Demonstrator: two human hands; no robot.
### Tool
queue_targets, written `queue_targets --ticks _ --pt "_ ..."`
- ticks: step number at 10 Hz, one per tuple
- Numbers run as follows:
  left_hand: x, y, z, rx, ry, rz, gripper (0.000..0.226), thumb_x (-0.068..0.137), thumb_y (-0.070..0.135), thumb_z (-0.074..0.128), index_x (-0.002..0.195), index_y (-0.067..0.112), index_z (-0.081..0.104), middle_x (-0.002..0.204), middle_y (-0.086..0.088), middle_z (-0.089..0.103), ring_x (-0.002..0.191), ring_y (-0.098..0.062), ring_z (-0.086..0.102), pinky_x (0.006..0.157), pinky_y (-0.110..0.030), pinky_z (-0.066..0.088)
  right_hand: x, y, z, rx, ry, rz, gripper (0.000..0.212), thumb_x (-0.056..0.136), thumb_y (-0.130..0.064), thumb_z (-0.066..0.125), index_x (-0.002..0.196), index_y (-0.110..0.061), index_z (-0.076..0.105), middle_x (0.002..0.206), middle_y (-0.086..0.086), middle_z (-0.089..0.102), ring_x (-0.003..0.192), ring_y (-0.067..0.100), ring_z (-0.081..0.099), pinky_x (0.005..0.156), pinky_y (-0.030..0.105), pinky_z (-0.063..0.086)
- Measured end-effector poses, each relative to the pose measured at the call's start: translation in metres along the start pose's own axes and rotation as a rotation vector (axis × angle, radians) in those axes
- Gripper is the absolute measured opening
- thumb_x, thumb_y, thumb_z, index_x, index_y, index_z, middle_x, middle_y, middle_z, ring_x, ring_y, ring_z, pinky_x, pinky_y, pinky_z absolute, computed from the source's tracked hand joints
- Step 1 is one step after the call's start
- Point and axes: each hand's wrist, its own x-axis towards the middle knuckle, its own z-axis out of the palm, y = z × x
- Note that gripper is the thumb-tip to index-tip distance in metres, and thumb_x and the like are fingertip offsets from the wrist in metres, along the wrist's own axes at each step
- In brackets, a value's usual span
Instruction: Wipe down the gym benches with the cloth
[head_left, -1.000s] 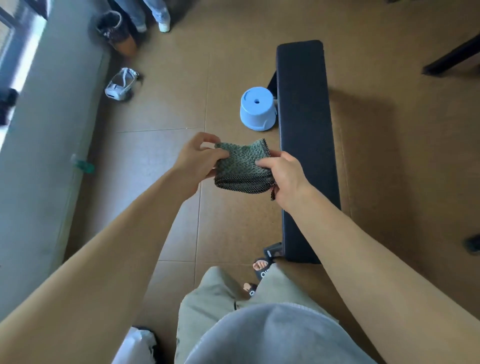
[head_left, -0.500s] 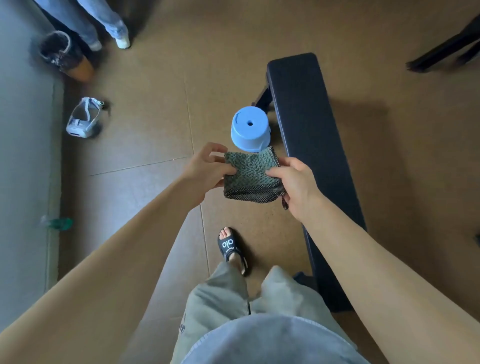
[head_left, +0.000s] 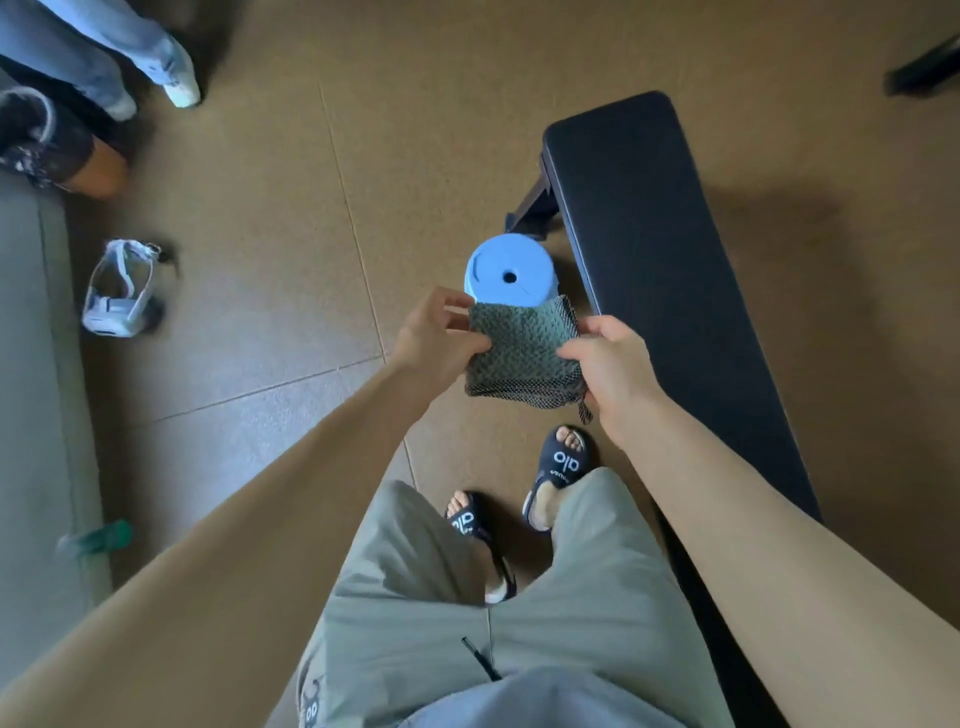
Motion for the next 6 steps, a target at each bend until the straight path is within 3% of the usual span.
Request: queue_targets --ticks 3,4,5,6 --pt "0.265 -0.08 0.021 -0.011 0.026 0.19 0.038 0.069 0.025 0.07 0.105 0.033 0.06 0.105 -0.002 0.071 0.098 -0.024 0.07 0.084 -0.051 0.061 0.258 0.053 0.075 -0.22 0.162 -0.217 0.032 0.085 -0.018 0.06 0.115 -0.029 0.063 0.108 -0.009 0.07 0.1 0.015 0.067 0.095 0.045 0.055" --pt "0.363 -0.134 0.034 0.065 -0.037 0.249 0.057 0.075 0.03 0.072 0.128 0.033 0.053 0.122 0.0 0.067 0.099 -0.019 0.069 0.091 -0.045 0.057 0.359 0.093 0.096 -0.355 0.188 -0.282 0.034 0.092 -0.017 0.058 0.125 -0.026 0.06 0.113 -0.005 0.068 0.105 0.018 0.064 0.086 0.031 0.046" --pt "0.445 -0.203 0.049 0.44 -0.142 0.146 0.072 0.093 0.031 0.069 0.154 0.028 0.031 0.145 -0.006 0.053 0.105 -0.024 0.064 0.079 -0.032 0.048 0.45 0.153 0.104 -0.672 0.191 -0.168 0.049 0.097 -0.026 0.056 0.143 -0.013 0.043 0.134 0.014 0.059 0.121 0.035 0.057 0.087 0.036 0.041" --pt "0.484 -0.264 0.059 0.684 -0.084 0.19 0.072 0.096 0.036 0.064 0.156 0.025 0.026 0.146 -0.014 0.05 0.121 -0.033 0.057 0.087 -0.031 0.039 0.508 0.183 0.113 -0.822 0.175 -0.177 0.04 0.096 -0.024 0.055 0.133 -0.01 0.05 0.131 0.018 0.059 0.113 0.038 0.06 0.084 0.038 0.047"
